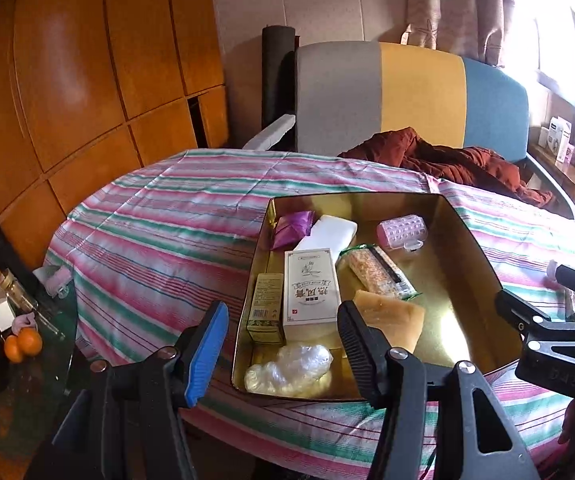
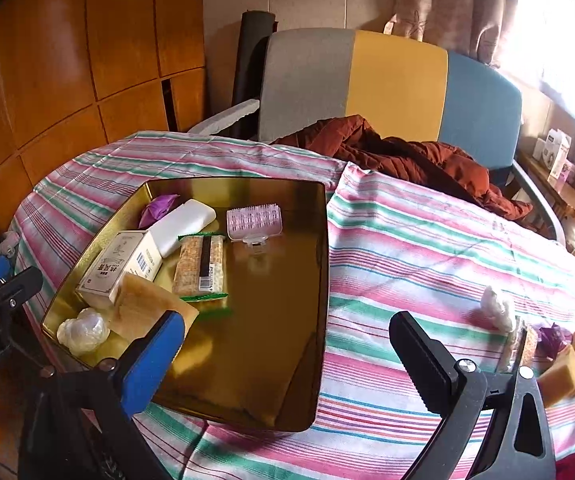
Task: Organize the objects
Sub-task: 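Move both tools from the tray back to the remaining items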
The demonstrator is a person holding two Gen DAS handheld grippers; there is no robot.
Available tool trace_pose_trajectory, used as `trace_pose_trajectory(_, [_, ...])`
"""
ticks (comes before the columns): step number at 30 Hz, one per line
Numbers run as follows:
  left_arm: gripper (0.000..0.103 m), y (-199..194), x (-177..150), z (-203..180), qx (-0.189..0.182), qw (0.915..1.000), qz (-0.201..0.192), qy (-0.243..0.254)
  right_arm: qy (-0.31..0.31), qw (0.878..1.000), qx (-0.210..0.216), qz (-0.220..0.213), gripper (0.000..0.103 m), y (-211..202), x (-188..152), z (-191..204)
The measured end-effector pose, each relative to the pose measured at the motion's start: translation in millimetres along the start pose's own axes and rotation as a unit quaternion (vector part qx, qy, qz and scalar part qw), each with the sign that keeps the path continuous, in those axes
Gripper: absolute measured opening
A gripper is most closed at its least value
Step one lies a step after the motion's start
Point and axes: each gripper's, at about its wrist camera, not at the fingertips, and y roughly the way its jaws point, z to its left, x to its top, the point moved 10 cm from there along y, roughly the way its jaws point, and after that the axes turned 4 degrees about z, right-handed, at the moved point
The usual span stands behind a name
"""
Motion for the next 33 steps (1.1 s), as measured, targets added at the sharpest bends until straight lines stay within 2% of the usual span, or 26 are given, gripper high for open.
trace_pose_trajectory(9, [0.058,-6.6,3.8,-14.4,-0.007,0.9997,-0.008,0.021,0.013,1.000,-0.008,-0.007,0.103,-8.2,0.8,-17.9])
trace_pose_trajectory(17, [0.058,-8.9,1.3,-31.3,-0.027,0.9989,-0.001,0.038,0.048,0.998,-0.037,-0.006,0.103,-14.4,-2.2,-67.0])
trace_pose_trajectory(21, [0.058,-7.9,0.1,-44.0,-0.061,0.9972,0.009,0.043,0.065,0.996,-0.057,-0.001,0.103,-17.4,-6.5,-100.7])
trace_pose_trajectory(26, [0.059,-7.9,1.8,-66.6,-0.113,0.9921,0.015,0.052,0.110,0.990,-0.090,0.003,0.103,-29.1,-12.2,-166.3])
trace_pose_trajectory(28, [0.064,-7.3,2.5,-78.7,-0.136,0.9888,0.021,0.057,0.135,0.985,-0.106,0.001,0.103,-37.0,-13.8,-197.9])
trace_pose_trajectory(33, [0.067,-10.4,5.3,-116.4,-0.210,0.9745,0.044,0.066,0.207,0.965,-0.161,-0.009,0.103,-59.7,-22.8,-287.7])
